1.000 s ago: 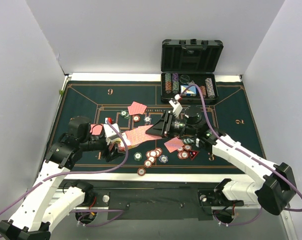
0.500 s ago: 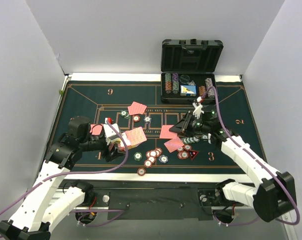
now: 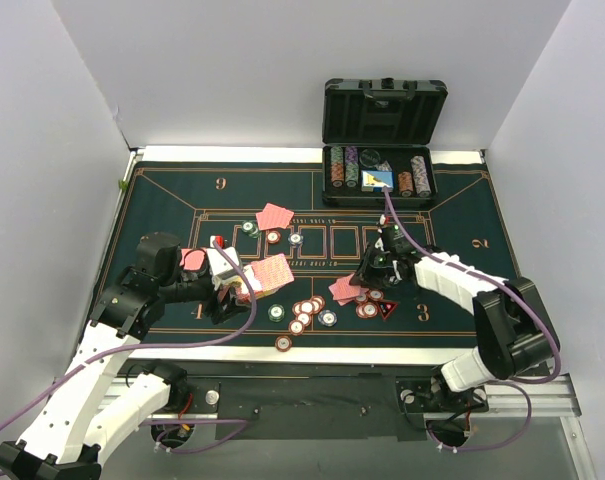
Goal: Distribute texas hold em gaming equipment
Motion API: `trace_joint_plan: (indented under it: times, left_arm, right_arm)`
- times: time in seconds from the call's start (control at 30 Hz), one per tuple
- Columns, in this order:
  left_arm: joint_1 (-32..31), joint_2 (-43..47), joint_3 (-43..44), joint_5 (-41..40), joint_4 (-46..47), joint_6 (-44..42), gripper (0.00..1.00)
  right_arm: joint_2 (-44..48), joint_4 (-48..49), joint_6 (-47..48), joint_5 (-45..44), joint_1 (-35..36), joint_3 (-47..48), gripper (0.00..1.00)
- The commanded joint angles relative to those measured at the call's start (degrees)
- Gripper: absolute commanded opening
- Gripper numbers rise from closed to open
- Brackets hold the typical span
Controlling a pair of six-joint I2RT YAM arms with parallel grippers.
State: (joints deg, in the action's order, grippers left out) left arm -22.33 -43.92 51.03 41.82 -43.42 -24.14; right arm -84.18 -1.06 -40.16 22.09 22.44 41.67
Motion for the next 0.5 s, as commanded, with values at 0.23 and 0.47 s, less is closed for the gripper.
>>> trace_joint_plan:
  times: [0.23, 0.47]
  left_arm:
    - [0.3, 0.9, 2.3, 1.9, 3.4, 0.6, 0.00]
    - [0.3, 0.7, 2.1, 1.9, 3.8, 0.8, 0.00]
  right_arm:
    - [6.8, -8.2, 4.8, -9.3, 0.0, 1.3, 0.50]
    - [16.2, -17.7, 6.7, -14.7, 0.0, 5.0, 0.56]
